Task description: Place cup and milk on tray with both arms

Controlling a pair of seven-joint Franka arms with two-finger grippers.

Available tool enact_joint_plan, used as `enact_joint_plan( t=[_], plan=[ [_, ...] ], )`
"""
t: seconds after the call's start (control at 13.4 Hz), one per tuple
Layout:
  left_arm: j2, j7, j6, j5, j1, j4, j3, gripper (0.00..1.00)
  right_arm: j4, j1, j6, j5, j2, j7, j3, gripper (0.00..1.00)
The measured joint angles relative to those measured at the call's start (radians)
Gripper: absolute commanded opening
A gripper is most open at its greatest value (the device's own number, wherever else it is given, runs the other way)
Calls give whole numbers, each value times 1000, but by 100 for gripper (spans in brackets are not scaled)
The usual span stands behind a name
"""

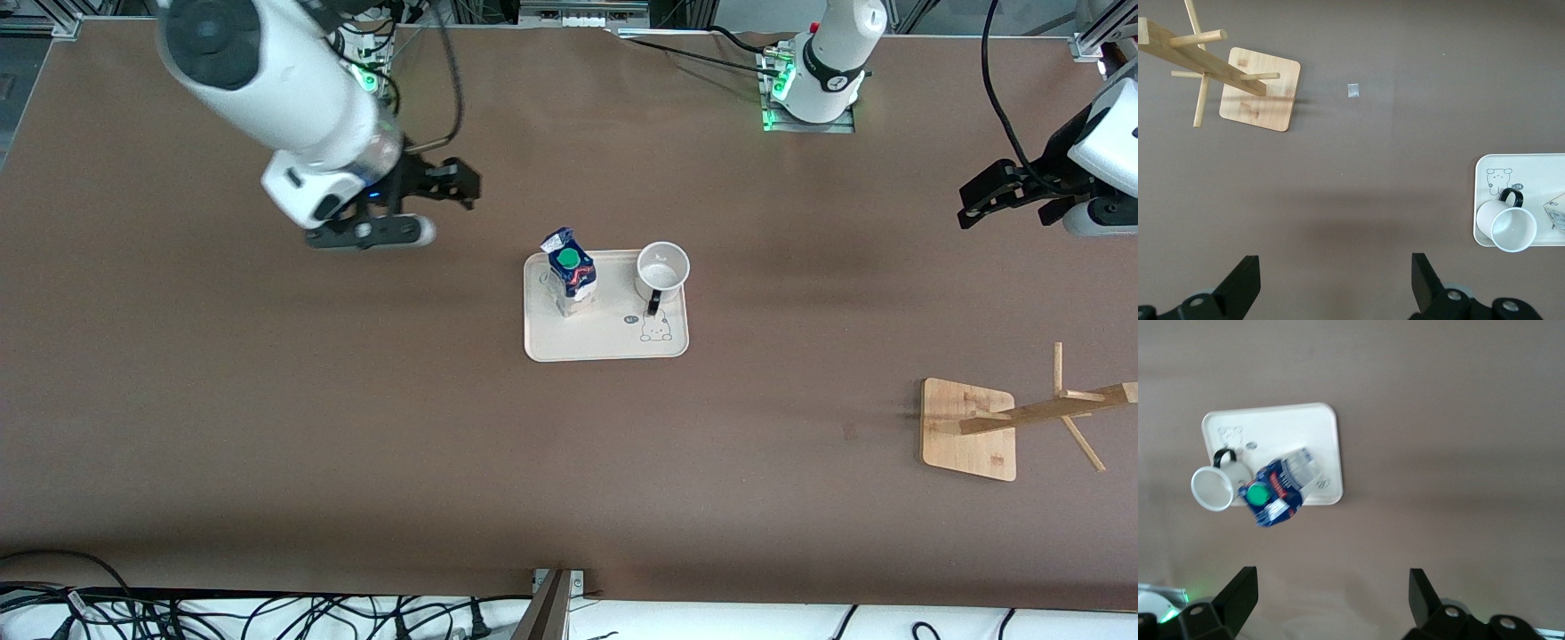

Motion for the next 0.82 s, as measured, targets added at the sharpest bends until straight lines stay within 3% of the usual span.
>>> enact_joint_plan(
  t=[0.37,0.82],
  plan=[
    [0,0,0,0,0,0,0,100,-10,-116,0,-73,-3,-8,0,100],
    [0,0,0,0,0,0,0,100,-77,-236,61,-199,-16,-155,0,100]
  ],
)
